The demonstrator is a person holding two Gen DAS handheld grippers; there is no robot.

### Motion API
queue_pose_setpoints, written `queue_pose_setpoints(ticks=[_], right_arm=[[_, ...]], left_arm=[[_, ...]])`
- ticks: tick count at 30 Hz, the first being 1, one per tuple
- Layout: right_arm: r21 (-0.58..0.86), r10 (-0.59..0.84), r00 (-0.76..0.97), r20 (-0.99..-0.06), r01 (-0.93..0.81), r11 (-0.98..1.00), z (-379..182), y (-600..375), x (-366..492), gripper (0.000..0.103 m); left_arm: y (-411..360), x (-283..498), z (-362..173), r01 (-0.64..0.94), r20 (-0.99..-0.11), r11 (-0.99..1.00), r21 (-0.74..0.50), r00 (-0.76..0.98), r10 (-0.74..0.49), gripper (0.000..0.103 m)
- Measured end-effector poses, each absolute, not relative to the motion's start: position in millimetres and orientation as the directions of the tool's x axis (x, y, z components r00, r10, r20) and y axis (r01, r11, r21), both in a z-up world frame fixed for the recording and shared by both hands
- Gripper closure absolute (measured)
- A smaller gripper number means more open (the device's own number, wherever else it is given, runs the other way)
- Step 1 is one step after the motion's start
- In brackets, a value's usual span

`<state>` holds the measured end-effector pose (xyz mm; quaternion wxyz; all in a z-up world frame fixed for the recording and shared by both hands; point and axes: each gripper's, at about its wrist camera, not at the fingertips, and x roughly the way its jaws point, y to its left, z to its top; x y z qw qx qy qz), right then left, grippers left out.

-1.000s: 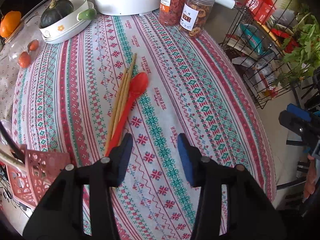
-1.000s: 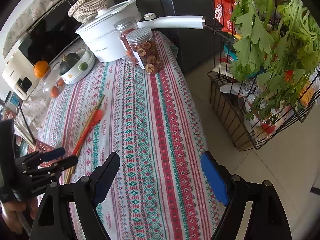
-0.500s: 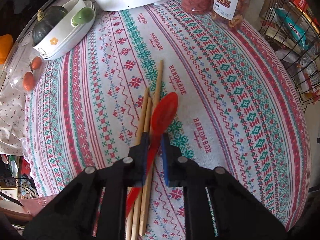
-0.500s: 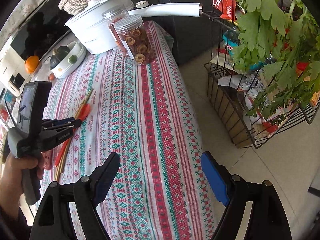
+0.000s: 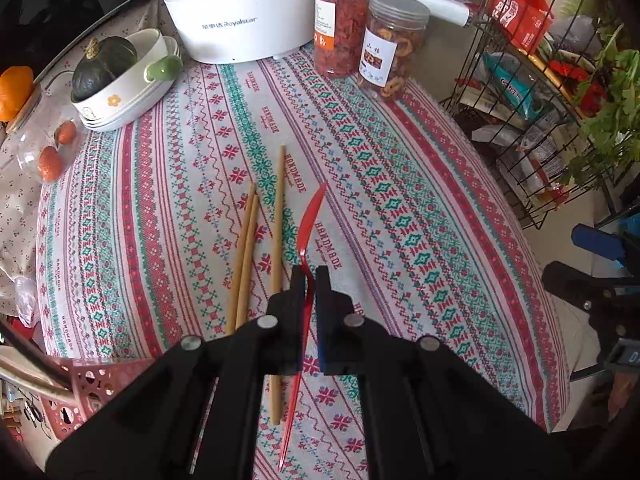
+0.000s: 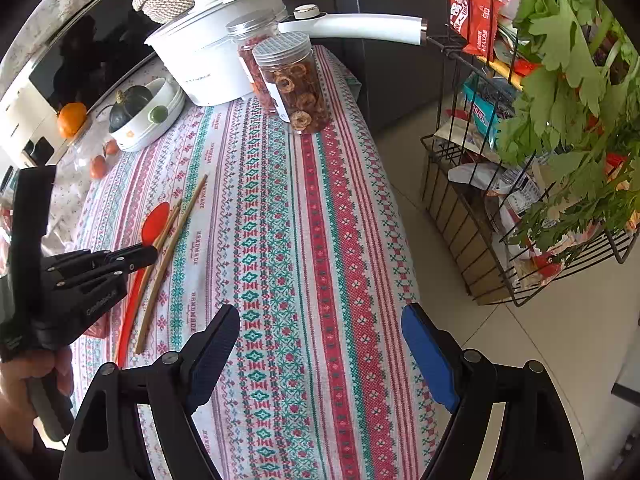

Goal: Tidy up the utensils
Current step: 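Carry the red spoon toward the basket with left while right grasps a wooden chopstick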

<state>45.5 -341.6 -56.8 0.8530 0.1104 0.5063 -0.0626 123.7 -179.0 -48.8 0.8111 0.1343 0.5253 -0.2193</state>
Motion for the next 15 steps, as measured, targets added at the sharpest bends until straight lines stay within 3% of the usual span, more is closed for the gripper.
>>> queue_pose_setpoints(ticks=[15], right_arm=[[0.116,0.018,0.463,-0.886,0.184,0.976,-67,-287,78,0.019]], left_arm=[[-72,45,43,0.543,-0.731,0.829,-0.131,0.512,-0.451,0.098]])
